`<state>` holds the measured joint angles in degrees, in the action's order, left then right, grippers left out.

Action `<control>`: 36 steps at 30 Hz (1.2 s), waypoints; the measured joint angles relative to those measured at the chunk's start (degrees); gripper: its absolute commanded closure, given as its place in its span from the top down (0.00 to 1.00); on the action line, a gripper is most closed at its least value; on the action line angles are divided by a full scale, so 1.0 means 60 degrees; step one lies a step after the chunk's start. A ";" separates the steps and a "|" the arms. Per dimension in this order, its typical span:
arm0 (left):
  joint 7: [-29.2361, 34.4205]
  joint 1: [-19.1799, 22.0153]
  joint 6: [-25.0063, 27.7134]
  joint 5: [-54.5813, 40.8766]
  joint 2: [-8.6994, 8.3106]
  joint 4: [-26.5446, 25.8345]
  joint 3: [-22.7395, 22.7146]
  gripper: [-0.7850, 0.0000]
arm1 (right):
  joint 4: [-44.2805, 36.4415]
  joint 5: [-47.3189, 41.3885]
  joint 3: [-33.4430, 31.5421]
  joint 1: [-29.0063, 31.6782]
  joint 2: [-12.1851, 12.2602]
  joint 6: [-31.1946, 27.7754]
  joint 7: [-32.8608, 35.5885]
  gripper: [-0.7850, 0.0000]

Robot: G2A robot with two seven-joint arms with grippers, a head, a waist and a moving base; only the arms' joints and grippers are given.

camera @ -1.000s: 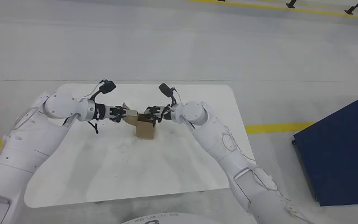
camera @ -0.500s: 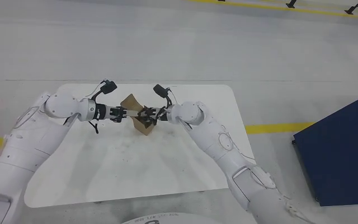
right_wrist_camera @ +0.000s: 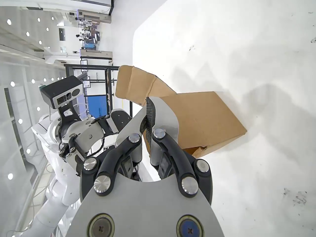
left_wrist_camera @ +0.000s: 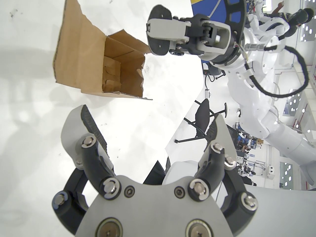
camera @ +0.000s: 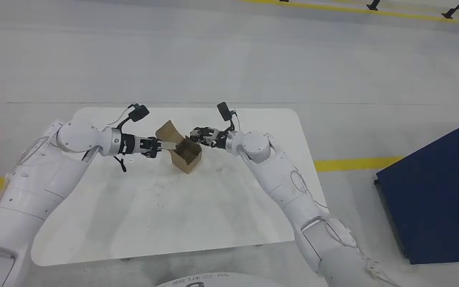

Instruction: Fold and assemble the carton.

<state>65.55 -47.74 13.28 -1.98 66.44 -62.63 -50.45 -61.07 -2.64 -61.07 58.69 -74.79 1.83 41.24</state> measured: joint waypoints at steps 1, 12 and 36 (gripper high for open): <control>0.0037 0.0013 0.0042 -0.0084 0.0014 0.0069 0.0015 1.00 | 0.0228 -0.0096 0.0096 -0.0119 -0.0036 -0.0037 0.0182 0.00; -0.0115 0.0113 0.0194 0.0014 0.0134 0.0242 0.0310 1.00 | 0.1502 0.0267 0.1093 -0.0963 -0.0376 0.0273 0.0382 0.00; 0.0278 -0.0441 0.0545 -0.1597 -0.0025 -0.0068 -0.0599 1.00 | 0.0834 0.0399 0.0934 -0.0576 -0.0332 -0.0543 0.0088 0.00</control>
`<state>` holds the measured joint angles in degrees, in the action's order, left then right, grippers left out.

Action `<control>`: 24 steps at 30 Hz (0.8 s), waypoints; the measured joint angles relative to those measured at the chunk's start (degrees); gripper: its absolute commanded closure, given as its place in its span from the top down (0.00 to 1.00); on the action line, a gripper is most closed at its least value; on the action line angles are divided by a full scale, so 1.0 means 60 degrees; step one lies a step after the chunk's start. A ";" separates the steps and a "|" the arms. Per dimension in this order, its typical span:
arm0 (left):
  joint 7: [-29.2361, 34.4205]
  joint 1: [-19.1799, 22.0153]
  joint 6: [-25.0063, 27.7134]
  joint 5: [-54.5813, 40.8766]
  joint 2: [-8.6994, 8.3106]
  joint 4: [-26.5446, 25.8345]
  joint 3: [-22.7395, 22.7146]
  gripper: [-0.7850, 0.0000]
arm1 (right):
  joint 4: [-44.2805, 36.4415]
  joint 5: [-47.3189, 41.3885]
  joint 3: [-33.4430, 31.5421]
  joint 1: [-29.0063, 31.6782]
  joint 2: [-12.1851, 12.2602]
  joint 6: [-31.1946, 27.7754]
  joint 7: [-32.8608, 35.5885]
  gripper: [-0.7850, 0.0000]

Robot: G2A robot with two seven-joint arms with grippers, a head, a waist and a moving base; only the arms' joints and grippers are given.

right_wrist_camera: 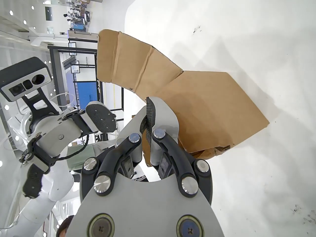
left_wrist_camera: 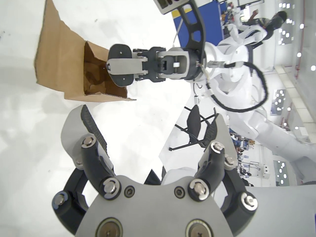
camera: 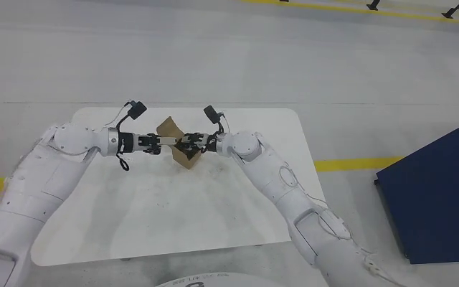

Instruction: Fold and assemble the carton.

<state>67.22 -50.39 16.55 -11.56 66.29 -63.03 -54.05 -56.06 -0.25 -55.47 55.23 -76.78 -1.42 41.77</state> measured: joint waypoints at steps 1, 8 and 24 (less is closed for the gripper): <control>0.0763 -0.0066 -0.0172 -0.0953 -0.0042 0.0107 -0.0309 1.00 | 0.0003 0.0002 0.0002 -0.0002 0.0000 0.0004 0.0000 0.00; 0.1817 -0.0409 0.0004 -0.3052 -0.0328 0.0137 -0.1425 1.00 | 0.0002 0.0003 0.0003 -0.0002 -0.0001 0.0003 0.0000 0.00; 0.0282 -0.0586 -0.1147 0.1447 -0.0531 -0.1403 -0.0691 0.52 | -0.1927 -0.0862 -0.2346 0.1681 0.0825 -0.0848 0.1629 0.00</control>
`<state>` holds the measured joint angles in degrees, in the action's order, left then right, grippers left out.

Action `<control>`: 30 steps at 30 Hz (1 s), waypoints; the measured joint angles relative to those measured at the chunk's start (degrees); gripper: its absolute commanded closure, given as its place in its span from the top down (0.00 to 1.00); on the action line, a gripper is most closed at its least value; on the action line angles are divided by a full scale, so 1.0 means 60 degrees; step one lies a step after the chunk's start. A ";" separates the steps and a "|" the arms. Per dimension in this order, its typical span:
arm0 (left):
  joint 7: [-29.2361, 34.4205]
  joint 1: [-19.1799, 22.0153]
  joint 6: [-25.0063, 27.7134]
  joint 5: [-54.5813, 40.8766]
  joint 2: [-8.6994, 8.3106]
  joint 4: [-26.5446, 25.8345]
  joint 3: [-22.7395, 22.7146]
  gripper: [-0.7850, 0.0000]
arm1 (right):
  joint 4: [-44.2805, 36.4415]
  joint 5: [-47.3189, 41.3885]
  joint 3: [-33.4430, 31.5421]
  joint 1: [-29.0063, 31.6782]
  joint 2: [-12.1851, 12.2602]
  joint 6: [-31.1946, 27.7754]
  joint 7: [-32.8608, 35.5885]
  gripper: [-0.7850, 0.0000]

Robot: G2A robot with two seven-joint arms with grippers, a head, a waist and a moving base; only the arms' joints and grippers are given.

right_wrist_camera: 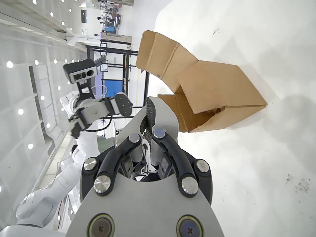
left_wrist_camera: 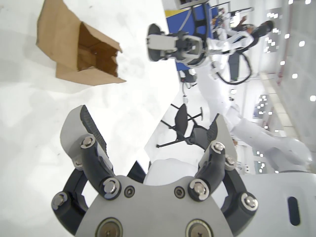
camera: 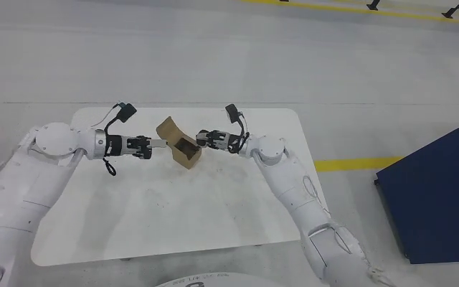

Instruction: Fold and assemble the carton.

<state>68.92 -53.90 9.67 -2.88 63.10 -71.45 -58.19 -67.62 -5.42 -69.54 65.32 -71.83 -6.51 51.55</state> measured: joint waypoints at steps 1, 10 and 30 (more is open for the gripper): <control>-0.0021 -0.0060 -0.0055 0.0419 -0.0036 -0.0099 0.0036 0.38 | -0.0228 0.0155 -0.0086 0.0144 0.0050 0.0100 0.0020 0.00; -0.0234 -0.0732 -0.0864 0.1884 -0.0125 -0.0559 0.0474 0.04 | -0.0493 0.0373 0.0185 0.0010 0.0076 0.0829 0.0151 0.00; -0.1395 0.1395 -0.1194 0.0280 0.1103 0.2253 0.2427 0.00 | 0.1153 -0.0132 0.0951 -0.1176 -0.0180 0.1549 -0.0572 0.00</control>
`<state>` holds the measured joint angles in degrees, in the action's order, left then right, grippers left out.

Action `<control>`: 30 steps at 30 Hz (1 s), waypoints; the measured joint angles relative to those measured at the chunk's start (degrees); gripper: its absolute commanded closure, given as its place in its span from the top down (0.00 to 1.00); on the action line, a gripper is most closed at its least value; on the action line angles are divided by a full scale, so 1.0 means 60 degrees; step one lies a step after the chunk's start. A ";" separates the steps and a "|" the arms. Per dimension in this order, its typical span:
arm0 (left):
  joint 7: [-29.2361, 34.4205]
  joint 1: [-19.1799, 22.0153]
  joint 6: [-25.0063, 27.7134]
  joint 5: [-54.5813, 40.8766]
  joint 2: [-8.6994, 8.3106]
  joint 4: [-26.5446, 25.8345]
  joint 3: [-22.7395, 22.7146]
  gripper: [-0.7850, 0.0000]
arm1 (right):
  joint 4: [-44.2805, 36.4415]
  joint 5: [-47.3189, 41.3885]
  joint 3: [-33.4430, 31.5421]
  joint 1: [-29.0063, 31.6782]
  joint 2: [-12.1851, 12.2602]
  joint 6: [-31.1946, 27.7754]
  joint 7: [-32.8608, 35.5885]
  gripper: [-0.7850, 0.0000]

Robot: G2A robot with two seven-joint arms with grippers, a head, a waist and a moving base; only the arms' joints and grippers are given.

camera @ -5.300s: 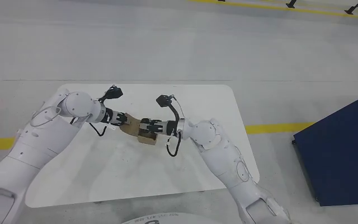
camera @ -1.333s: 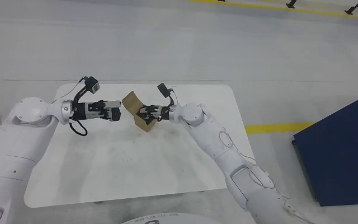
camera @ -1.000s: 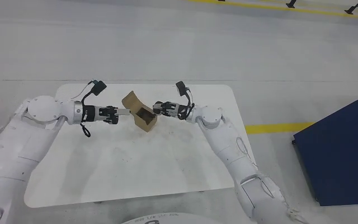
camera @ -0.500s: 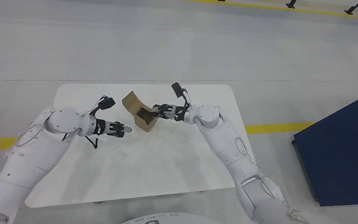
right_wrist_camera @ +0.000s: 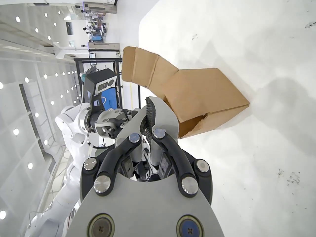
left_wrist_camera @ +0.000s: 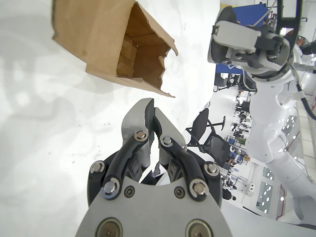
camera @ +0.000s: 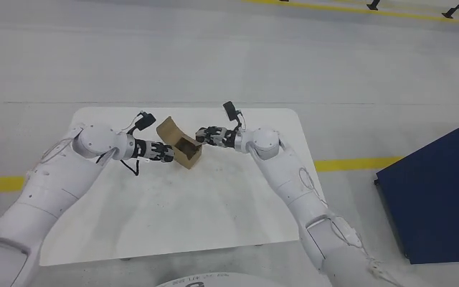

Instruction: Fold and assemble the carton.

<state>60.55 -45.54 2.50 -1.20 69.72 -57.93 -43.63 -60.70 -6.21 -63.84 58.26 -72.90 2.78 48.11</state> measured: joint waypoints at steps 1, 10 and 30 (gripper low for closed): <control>-0.0052 0.0096 -0.0003 -0.0042 0.0075 0.0178 0.0099 0.00 | 0.0191 -0.0009 0.0098 -0.0141 -0.0035 0.0151 -0.0013 0.00; -0.0281 0.0751 -0.0087 -0.0330 0.0683 0.1491 0.0830 0.08 | 0.1264 0.0470 0.1224 -0.1113 -0.0406 0.1640 -0.0364 0.00; -0.0744 0.1222 0.0172 -0.0333 0.1277 0.2674 0.1143 0.16 | 0.1951 0.0760 0.1970 -0.1616 -0.0716 0.2217 -0.0272 0.00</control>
<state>56.08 -38.21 3.54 -3.20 77.38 -41.89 -36.77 -49.00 -1.65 -52.02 48.56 -77.20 16.08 46.48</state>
